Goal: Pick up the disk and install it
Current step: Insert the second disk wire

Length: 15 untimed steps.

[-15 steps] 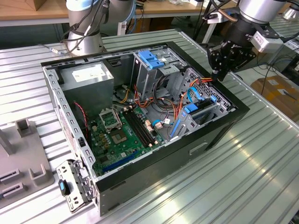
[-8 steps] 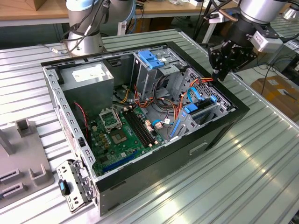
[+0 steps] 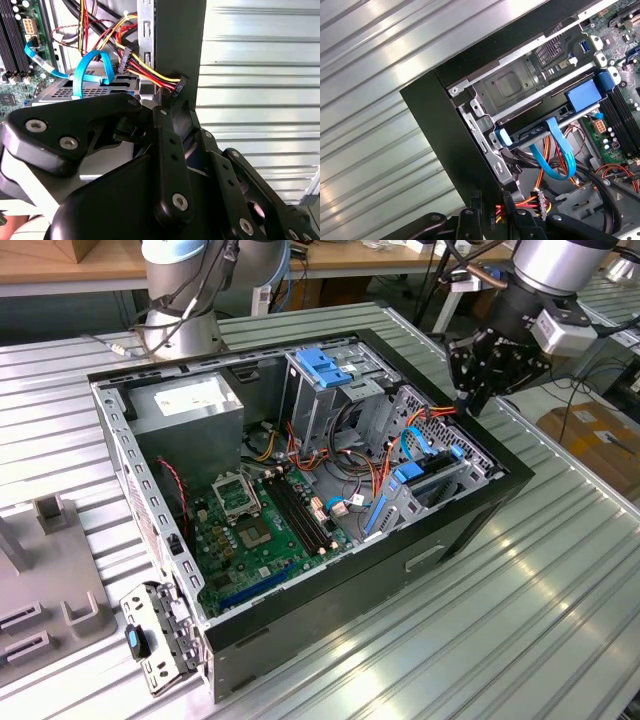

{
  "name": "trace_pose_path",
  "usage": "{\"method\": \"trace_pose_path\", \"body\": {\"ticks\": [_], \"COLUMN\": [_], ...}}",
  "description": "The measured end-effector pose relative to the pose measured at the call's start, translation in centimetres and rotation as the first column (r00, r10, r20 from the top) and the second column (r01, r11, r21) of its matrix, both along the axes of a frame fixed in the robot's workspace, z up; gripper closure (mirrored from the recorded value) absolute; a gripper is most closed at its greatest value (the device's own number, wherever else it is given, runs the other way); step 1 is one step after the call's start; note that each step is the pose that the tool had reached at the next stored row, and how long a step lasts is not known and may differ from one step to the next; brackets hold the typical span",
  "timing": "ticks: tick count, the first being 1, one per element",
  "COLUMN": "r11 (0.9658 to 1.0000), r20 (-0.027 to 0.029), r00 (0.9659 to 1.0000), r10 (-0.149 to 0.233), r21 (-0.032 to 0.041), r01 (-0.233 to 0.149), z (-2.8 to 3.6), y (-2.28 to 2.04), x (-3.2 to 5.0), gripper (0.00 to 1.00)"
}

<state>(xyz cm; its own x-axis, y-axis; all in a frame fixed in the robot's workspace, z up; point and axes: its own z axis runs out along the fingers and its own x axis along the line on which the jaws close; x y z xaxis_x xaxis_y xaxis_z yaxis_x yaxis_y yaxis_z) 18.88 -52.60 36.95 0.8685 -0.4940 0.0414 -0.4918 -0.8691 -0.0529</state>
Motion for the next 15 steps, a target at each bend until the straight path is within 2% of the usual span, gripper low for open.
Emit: {"method": "trace_pose_path", "body": {"ticks": [4,15], "r11": [1.0000,1.0000], "r20": [0.0000,0.0000], "r00": [1.0000,1.0000], "r10": [0.000,0.000], "r21": [0.0003,0.0002], "r01": [0.000,0.000], "z": [-0.02,-0.03], "y": [0.75,0.81], "x": [0.07,0.25], "gripper": [0.71,0.71]}}
